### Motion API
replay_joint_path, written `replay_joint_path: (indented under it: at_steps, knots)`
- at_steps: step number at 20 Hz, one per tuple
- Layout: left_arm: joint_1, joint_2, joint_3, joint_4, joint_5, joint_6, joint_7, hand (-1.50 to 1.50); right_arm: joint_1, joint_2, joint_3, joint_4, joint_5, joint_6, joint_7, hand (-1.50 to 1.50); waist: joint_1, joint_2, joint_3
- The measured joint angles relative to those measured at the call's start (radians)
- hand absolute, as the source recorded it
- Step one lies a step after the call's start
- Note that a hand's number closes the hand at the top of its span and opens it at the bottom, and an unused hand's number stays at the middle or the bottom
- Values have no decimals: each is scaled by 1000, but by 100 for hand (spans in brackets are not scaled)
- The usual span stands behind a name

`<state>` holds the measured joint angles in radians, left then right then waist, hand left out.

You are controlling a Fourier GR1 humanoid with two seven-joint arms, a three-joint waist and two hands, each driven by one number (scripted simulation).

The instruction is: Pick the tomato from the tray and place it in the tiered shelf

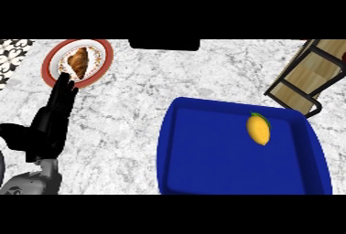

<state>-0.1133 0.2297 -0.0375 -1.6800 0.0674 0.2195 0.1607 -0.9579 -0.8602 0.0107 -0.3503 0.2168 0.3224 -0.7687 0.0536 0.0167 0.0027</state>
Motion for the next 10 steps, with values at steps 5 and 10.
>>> replay_joint_path:
  at_steps: [5,10]
  knots:
    - [-14,-2,11,27,2,-9,-15,0,-65,40,-23,97,-6,38,40,-150,3,4,0]
    - [-16,-18,2,27,-5,-5,-13,0,-91,59,-15,148,19,57,42,-150,4,5,-1]
